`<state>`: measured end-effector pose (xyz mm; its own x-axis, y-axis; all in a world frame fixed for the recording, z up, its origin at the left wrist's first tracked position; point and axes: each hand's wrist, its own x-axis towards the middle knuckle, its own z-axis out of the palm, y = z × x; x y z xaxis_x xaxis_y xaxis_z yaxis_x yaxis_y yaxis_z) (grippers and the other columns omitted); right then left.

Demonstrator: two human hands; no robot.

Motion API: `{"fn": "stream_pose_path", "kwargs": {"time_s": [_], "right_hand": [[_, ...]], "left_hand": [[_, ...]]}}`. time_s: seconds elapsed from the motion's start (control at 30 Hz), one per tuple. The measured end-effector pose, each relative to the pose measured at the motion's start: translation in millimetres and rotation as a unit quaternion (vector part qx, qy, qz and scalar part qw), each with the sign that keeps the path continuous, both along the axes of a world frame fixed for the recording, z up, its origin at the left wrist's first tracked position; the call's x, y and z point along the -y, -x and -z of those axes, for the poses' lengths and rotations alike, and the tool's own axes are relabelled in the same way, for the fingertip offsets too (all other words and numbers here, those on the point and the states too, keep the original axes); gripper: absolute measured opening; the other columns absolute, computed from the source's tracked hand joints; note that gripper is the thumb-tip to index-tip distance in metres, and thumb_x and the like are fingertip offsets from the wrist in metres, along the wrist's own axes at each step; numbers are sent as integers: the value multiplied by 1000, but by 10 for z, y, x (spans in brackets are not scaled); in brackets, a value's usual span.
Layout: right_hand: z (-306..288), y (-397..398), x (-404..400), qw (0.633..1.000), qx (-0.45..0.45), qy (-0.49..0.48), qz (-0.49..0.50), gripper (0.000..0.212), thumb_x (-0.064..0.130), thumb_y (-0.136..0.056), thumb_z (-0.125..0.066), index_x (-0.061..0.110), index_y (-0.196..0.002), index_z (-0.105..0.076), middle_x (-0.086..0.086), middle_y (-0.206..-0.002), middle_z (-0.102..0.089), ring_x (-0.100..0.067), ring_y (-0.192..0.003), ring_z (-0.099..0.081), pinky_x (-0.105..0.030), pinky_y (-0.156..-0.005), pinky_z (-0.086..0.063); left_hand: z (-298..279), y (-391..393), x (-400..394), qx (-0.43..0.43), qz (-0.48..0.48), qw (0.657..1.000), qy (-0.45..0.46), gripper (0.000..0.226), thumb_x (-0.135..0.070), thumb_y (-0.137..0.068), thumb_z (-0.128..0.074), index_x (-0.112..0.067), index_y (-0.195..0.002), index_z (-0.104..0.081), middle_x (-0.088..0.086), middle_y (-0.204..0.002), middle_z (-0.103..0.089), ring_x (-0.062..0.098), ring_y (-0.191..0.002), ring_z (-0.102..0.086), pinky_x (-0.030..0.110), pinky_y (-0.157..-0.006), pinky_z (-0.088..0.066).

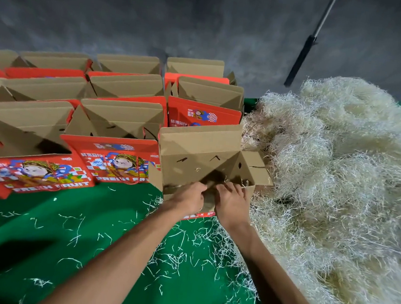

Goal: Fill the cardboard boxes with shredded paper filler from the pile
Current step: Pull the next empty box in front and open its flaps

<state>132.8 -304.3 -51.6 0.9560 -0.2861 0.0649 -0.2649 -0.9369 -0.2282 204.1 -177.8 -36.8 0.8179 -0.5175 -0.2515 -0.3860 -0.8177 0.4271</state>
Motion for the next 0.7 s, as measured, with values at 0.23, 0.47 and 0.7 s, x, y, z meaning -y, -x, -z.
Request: {"fn": "stream_pose_path", "kwargs": {"time_s": [0.23, 0.47, 0.7], "right_hand": [[-8, 654, -335, 1000, 2, 3, 7, 42, 17, -85, -64, 26, -126, -60, 3, -125, -64, -19, -121, -54, -42, -106, -31], [4, 1202, -719, 1000, -4, 11, -16, 43, 15, -85, -64, 24, -127, -59, 1, -127, -62, -21, -122, -53, -39, -108, -35], [16, 1640, -1130, 999, 5, 9, -50, 41, 11, -85, -61, 20, -125, -61, 0, -125, -60, -23, -120, -51, -40, -106, -37]], "left_hand": [[-56, 565, -311, -21, 15, 1000, -15, 19, -13, -96, -48, -23, -84, -59, 0, -75, -59, 13, -62, -55, 25, -48, -32], [-89, 1110, -746, -52, -5, 999, -6, 29, -11, -91, -49, -19, -63, -45, -3, -61, -50, 15, -55, -51, 27, -46, -30], [-158, 1601, -1225, -60, 2, 998, 2, 16, -14, -95, -48, -18, -84, -59, 9, -106, -66, 29, -92, -62, 30, -69, -41]]}}
